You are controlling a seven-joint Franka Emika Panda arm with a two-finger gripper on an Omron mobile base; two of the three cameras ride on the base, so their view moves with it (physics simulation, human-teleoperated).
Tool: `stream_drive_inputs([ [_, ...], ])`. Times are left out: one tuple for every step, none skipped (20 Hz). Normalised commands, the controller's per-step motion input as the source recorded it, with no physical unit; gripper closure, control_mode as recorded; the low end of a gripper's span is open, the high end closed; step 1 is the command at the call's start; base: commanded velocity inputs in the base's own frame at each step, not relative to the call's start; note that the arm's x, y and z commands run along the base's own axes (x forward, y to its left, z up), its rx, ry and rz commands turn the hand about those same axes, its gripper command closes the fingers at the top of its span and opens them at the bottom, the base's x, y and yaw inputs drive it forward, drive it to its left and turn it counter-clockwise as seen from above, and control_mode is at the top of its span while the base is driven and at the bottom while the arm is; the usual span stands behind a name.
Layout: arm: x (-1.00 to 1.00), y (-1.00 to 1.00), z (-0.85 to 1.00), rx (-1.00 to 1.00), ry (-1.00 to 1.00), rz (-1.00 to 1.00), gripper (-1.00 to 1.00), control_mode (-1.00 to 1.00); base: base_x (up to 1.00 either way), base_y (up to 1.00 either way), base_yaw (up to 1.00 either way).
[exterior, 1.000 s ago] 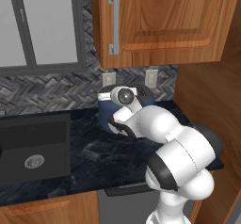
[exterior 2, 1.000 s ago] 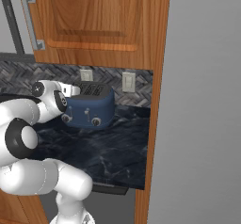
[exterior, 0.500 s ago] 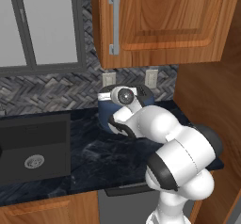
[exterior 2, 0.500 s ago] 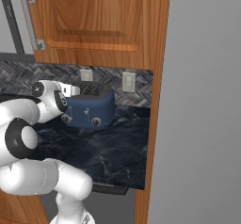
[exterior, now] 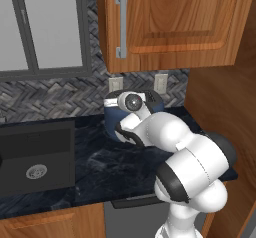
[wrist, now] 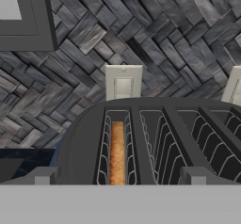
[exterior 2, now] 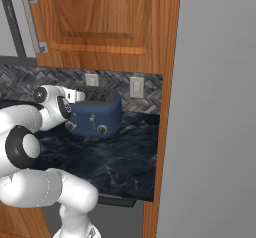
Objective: Start the toaster. Once the lever pops up, take the bread to the plate on the dining counter.
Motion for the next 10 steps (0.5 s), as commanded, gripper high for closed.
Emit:
stream_drive_inputs([
  [0.00, 0.00, 0.00, 0.00, 0.00, 0.00, -1.00, -1.00, 0.00, 0.00, 0.00],
  [0.00, 0.00, 0.00, 0.00, 0.00, 0.00, -1.00, -1.00, 0.00, 0.00, 0.00],
  [0.00, 0.00, 0.00, 0.00, 0.00, 0.00, -1.00, -1.00, 0.00, 0.00, 0.00],
  [0.00, 0.00, 0.00, 0.00, 0.00, 0.00, -1.00, -1.00, 0.00, 0.00, 0.00],
  [0.00, 0.00, 0.00, 0.00, 0.00, 0.00, -1.00, -1.00, 0.00, 0.00, 0.00],
  [0.00, 0.00, 0.00, 0.00, 0.00, 0.00, -1.00, -1.00, 0.00, 0.00, 0.00],
  [0.00, 0.00, 0.00, 0.00, 0.00, 0.00, -1.00, -1.00, 0.00, 0.00, 0.00],
  [0.00, 0.00, 0.00, 0.00, 0.00, 0.00, -1.00, -1.00, 0.00, 0.00, 0.00],
  [0.00, 0.00, 0.00, 0.00, 0.00, 0.00, -1.00, -1.00, 0.00, 0.00, 0.00],
  [0.00, 0.00, 0.00, 0.00, 0.00, 0.00, -1.00, -1.00, 0.00, 0.00, 0.00],
])
